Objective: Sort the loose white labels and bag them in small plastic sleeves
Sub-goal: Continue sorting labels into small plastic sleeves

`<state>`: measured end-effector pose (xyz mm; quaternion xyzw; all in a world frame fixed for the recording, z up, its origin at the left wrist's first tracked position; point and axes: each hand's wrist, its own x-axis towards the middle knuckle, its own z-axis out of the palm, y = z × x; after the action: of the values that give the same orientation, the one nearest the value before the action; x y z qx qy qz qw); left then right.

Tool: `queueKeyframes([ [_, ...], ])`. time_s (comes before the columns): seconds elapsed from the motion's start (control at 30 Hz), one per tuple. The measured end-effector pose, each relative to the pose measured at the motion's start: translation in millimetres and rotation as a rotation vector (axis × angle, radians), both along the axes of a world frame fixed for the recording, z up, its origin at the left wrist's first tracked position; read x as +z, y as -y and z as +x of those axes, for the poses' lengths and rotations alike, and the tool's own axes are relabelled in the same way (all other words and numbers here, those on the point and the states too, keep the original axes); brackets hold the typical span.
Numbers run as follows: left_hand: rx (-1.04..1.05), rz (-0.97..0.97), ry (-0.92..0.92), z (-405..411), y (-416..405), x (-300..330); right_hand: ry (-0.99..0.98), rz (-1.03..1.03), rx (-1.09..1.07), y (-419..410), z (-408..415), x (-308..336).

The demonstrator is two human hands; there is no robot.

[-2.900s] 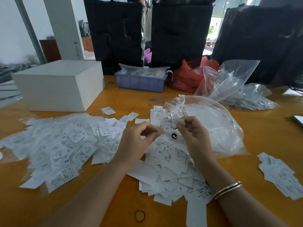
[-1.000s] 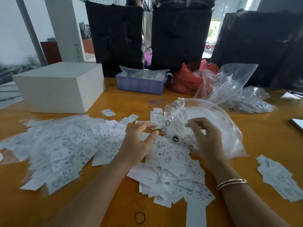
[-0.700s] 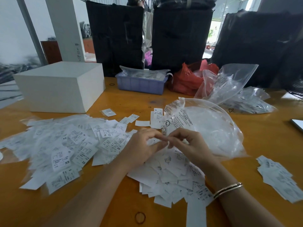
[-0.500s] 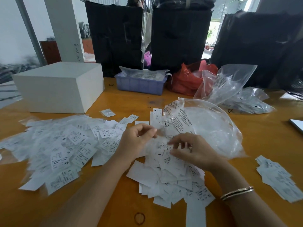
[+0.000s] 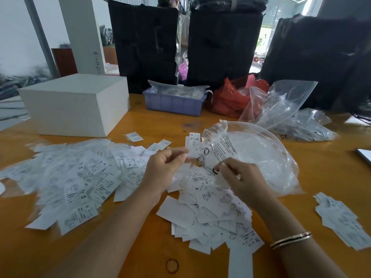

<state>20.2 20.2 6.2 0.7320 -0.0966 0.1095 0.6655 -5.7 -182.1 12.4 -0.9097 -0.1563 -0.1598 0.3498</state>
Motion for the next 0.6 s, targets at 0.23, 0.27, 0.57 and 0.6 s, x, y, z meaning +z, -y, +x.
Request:
queueKeyframes([
  [0.23, -0.02, 0.029, 0.016, -3, 2, 2, -0.004, 0.662, -0.18, -23, 2, -9],
  [0.27, -0.025, 0.031, 0.017, -3, 3, 2, -0.036, 0.691, -0.182, -25, 2, -9],
  [0.57, -0.028, 0.067, 0.001, -1, 5, -1, -0.251, 0.829, -0.053, -27, 7, -5],
  [0.6, -0.036, 0.062, -0.007, -2, 4, -1, -0.248, 0.792, -0.054, -26, 7, -6],
])
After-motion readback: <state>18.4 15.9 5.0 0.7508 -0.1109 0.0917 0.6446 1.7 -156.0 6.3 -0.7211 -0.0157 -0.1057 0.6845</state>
